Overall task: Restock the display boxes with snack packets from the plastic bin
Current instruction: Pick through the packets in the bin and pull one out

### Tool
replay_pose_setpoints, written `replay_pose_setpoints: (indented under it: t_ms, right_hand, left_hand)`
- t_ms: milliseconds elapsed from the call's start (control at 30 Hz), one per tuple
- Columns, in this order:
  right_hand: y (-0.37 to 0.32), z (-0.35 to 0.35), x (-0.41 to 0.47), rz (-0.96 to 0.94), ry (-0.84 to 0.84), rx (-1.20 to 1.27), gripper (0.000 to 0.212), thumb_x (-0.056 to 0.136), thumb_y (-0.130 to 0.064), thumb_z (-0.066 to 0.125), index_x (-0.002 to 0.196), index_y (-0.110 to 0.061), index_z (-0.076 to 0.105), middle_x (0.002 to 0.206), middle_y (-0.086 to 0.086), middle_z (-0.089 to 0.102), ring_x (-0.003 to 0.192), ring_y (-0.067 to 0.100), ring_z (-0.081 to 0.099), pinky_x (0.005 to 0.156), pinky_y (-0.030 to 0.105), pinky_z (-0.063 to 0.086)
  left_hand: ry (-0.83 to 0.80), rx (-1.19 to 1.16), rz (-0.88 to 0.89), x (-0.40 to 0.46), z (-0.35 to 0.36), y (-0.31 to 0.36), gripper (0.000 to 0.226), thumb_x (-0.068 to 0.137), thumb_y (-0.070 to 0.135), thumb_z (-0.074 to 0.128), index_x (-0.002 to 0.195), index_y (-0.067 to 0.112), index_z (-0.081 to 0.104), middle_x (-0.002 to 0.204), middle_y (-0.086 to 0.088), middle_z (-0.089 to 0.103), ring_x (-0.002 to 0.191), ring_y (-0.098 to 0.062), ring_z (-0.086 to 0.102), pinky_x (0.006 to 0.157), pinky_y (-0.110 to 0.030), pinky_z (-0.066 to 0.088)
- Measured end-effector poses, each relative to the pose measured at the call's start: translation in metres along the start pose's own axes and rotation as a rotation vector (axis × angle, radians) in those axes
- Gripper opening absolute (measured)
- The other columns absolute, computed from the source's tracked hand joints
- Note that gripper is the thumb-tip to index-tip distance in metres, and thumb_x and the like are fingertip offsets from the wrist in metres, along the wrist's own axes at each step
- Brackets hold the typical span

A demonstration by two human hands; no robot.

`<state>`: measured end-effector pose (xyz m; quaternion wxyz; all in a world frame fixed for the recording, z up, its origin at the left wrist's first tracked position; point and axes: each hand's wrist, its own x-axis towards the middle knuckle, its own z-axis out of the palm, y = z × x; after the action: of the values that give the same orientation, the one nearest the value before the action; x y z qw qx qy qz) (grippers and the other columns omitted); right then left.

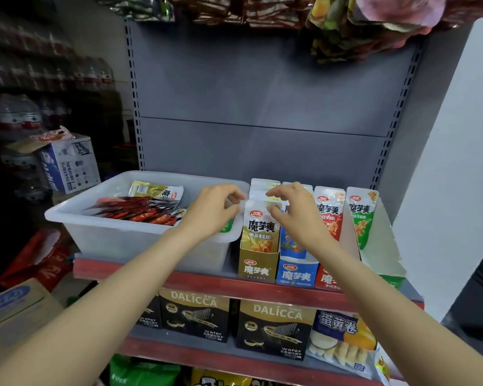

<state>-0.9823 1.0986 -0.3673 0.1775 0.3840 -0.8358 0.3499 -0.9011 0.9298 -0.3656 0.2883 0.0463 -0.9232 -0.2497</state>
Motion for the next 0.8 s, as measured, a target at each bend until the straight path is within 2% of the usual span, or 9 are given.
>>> replay_pose_setpoints:
  t_ms: [133,200,267,367,500,600,667,733,800]
  right_hand:
    - [-0.021,0.006,0.013,-0.091,-0.027,-0.015,0.025,0.091,-0.016,0.056,0.115,-0.018,0.062,0.118,0.002,0.052,0.112,0.014,0.048,0.093,0.029,0.044]
    - [-0.034,0.016,0.025,-0.146,-0.081,-0.029,0.025,0.090,-0.015,0.055,0.114,-0.018,0.062,0.116,0.002,0.053,0.111,0.015,0.049,0.094,0.027,0.041]
    - [-0.047,0.030,0.041,-0.180,-0.162,-0.061,0.027,0.090,-0.015,0.054,0.117,-0.017,0.061,0.116,0.005,0.054,0.111,0.018,0.050,0.090,0.024,0.036]
    - [-0.069,0.061,0.069,-0.184,-0.296,-0.105,0.035,0.090,-0.015,0.055,0.124,-0.015,0.055,0.122,0.009,0.053,0.115,0.023,0.050,0.093,0.030,0.038]
    - [-0.101,0.113,0.097,-0.153,-0.500,-0.057,0.048,0.091,-0.013,0.054,0.137,-0.012,0.043,0.137,0.014,0.047,0.125,0.029,0.046,0.102,0.033,0.036]
    - [-0.120,0.150,0.108,-0.191,-0.649,-0.059,0.054,0.092,-0.005,0.046,0.144,-0.014,0.034,0.143,0.012,0.044,0.127,0.029,0.044,0.098,0.028,0.034]
    - [-0.128,0.169,0.115,-0.194,-0.733,-0.092,0.059,0.093,-0.003,0.041,0.147,-0.021,0.028,0.146,0.009,0.041,0.128,0.029,0.043,0.098,0.028,0.036]
    - [-0.131,0.182,0.122,-0.184,-0.779,-0.141,0.056,0.093,-0.003,0.037,0.145,-0.024,0.033,0.144,0.009,0.043,0.126,0.029,0.045,0.099,0.032,0.038]
    - [-0.129,0.191,0.128,-0.180,-0.785,-0.202,0.048,0.094,-0.006,0.037,0.140,-0.019,0.042,0.139,0.010,0.049,0.123,0.029,0.048,0.099,0.035,0.040]
  left_hand:
    - [0.049,0.018,-0.121,-0.003,-0.023,-0.029,0.011,0.088,0.013,0.059,0.096,0.015,0.067,0.088,0.002,0.066,0.082,-0.015,0.060,0.076,-0.025,0.045]
    - [0.033,0.050,-0.187,-0.002,-0.037,-0.046,0.012,0.089,0.013,0.059,0.097,0.015,0.066,0.090,0.001,0.066,0.085,-0.017,0.061,0.074,-0.023,0.042]
    - [0.009,0.095,-0.235,0.004,-0.052,-0.062,0.014,0.089,0.014,0.058,0.101,0.014,0.065,0.097,-0.001,0.067,0.093,-0.019,0.062,0.078,-0.023,0.042]
    - [-0.012,0.248,-0.302,0.012,-0.072,-0.088,0.022,0.091,0.015,0.055,0.112,0.014,0.062,0.113,-0.004,0.065,0.107,-0.023,0.058,0.085,-0.025,0.041]
    - [-0.232,0.498,-0.449,0.017,-0.095,-0.129,0.041,0.090,0.024,0.056,0.129,0.010,0.050,0.130,-0.011,0.057,0.117,-0.028,0.053,0.097,-0.035,0.043]
    - [-0.408,0.539,-0.524,0.014,-0.109,-0.148,0.040,0.094,0.033,0.052,0.125,0.007,0.054,0.125,-0.011,0.059,0.113,-0.025,0.054,0.094,-0.032,0.042]
    - [-0.440,0.520,-0.496,0.012,-0.114,-0.155,0.036,0.095,0.035,0.051,0.115,0.007,0.062,0.116,-0.010,0.064,0.106,-0.024,0.057,0.089,-0.032,0.042]
    - [-0.427,0.518,-0.454,0.011,-0.117,-0.160,0.031,0.093,0.033,0.054,0.108,0.009,0.066,0.109,-0.008,0.066,0.100,-0.023,0.058,0.087,-0.033,0.045]
    - [-0.392,0.499,-0.416,0.011,-0.117,-0.165,0.026,0.091,0.032,0.058,0.107,0.013,0.067,0.107,-0.006,0.067,0.098,-0.021,0.059,0.087,-0.032,0.046]
